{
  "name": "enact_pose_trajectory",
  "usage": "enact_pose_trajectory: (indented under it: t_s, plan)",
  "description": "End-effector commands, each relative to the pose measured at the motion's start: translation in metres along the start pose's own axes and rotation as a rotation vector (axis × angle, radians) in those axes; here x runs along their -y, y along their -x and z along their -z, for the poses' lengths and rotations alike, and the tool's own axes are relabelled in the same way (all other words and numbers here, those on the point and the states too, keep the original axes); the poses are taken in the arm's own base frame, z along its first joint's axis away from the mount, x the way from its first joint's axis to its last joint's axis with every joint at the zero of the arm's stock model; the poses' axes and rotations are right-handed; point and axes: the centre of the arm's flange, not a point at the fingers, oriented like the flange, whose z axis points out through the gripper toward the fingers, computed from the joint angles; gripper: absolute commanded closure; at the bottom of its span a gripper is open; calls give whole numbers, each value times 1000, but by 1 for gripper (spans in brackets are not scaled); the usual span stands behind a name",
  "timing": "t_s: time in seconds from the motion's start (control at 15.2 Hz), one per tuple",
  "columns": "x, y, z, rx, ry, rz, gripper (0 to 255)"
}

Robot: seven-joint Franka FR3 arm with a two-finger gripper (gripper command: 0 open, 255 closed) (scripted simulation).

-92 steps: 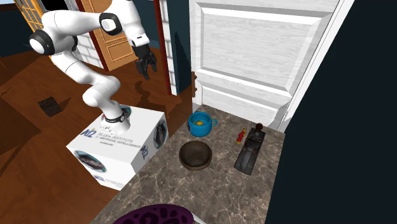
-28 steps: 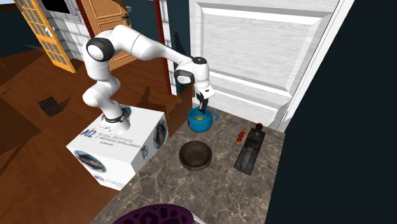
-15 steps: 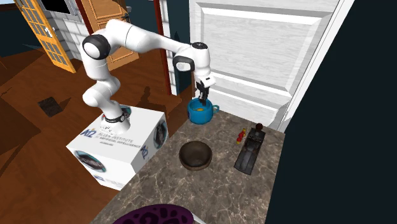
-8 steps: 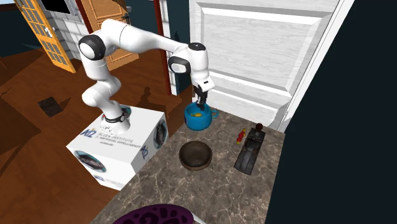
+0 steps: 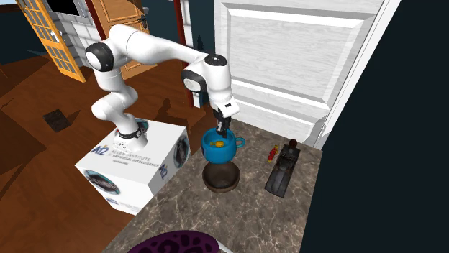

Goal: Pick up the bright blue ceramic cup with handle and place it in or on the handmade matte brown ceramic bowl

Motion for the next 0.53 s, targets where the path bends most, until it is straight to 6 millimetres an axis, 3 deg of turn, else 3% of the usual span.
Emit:
enact_pose_trajectory:
  t_s: [0.0,0.13,0.46]
  plan:
    - [-25,-2,8,-2,0,2,255]
    - [-47,-5,13,-2,0,2,255]
    - [-50,-3,-13,-2,0,2,255]
